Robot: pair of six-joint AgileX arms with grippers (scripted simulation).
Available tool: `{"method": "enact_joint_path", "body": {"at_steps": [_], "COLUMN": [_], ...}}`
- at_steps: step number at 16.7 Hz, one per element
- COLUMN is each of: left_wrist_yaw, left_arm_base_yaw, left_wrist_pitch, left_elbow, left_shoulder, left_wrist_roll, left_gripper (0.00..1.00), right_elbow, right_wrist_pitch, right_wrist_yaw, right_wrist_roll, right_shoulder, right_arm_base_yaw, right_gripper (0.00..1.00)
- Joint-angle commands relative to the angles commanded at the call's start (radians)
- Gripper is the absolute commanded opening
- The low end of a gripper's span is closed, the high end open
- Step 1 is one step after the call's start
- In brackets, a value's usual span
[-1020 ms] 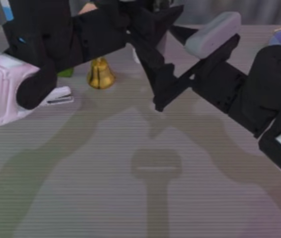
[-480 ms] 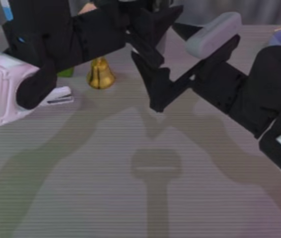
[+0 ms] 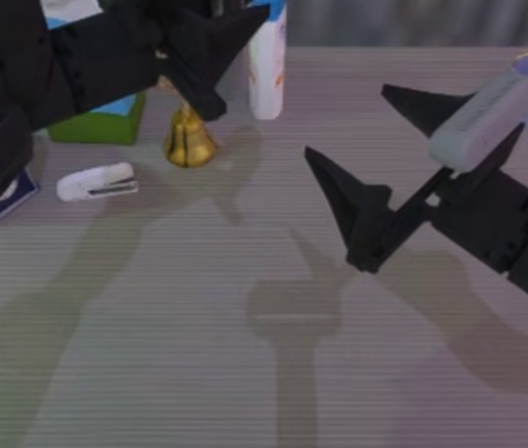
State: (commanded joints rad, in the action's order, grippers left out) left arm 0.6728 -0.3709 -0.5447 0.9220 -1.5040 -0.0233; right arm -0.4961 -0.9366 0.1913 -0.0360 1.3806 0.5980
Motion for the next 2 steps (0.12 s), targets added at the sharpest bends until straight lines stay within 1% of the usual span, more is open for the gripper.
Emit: {"method": "enact_joint_path", "body": {"at_steps": [2], "left_wrist_yaw": [0.008], "left_arm_base_yaw": [0.011], "left_wrist_pitch": [0.001], "left_elbow": [-0.005], "left_shoulder": [0.005], "left_wrist_roll": [0.000], "left_gripper": [0.00], "right_elbow": [0.013], "right_wrist_pitch": [-0.002], "right_wrist_yaw": [0.004], "right_wrist_roll": [0.000], "right_shoulder": [-0.013], "right_arm_base_yaw": [-0.001], "right_gripper": [1.00]}}
